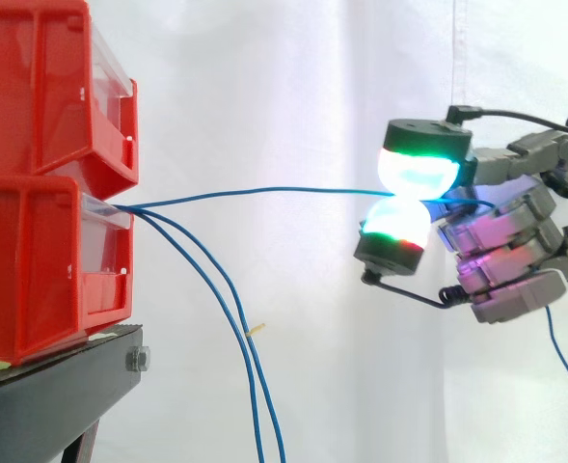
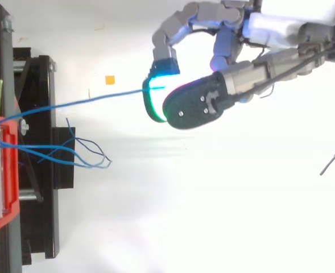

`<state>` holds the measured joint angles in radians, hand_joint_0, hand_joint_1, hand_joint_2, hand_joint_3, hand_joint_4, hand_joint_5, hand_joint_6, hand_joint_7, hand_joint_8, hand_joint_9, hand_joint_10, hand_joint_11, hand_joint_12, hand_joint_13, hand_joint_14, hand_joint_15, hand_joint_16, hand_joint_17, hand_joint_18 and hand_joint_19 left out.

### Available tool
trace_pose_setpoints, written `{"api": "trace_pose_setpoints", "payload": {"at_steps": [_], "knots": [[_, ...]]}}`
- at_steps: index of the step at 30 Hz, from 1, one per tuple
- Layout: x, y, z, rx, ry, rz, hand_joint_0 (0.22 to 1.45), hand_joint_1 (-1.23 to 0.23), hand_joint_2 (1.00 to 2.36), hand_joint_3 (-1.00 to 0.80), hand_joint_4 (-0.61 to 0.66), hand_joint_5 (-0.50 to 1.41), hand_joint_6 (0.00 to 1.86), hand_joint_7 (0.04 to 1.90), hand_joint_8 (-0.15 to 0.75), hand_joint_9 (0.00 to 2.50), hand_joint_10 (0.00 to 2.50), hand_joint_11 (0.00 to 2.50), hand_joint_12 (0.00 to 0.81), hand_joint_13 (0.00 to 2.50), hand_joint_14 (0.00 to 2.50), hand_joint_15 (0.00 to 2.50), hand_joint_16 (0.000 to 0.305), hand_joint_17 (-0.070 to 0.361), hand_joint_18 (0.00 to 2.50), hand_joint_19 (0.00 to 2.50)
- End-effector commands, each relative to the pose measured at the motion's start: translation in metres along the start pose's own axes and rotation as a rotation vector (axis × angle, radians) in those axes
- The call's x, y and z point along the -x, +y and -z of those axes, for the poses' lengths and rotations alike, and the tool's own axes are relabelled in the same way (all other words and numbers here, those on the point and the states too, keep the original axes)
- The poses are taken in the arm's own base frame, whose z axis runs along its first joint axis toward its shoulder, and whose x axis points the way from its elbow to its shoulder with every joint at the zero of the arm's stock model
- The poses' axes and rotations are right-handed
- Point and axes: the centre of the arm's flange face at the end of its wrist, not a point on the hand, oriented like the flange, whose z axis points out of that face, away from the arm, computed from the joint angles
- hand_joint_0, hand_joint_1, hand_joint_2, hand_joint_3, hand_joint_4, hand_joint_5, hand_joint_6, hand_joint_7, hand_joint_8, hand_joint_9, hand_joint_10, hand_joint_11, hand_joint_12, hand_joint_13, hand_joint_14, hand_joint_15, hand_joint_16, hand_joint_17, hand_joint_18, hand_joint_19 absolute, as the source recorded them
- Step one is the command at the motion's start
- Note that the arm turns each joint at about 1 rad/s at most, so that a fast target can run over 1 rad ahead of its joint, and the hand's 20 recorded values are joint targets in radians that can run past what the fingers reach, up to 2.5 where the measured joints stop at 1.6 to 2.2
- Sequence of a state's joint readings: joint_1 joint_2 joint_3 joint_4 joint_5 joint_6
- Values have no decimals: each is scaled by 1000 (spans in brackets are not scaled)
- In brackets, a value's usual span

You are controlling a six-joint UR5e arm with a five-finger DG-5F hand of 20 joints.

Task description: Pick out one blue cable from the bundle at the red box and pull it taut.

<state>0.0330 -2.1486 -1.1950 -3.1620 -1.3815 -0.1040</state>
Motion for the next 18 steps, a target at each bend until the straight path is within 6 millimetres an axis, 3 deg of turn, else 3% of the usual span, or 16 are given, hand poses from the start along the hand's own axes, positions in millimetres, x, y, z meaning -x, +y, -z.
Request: {"api": "trace_pose_setpoints", "payload": {"at_steps": [1, 18], "knots": [[2, 5, -5, 47, -36, -2, 659, -732, 1022, -204, -12, -171, 900, 1165, 254, 1497, 834, 1615, 325, 1193, 2238, 1168, 43, 96, 1210, 1715], [3, 5, -6, 50, -43, 70, 662, -731, 1021, -206, -13, -172, 905, 1138, 257, 1491, 843, 1604, 327, 1190, 2220, 1181, 43, 96, 1214, 1698]]}}
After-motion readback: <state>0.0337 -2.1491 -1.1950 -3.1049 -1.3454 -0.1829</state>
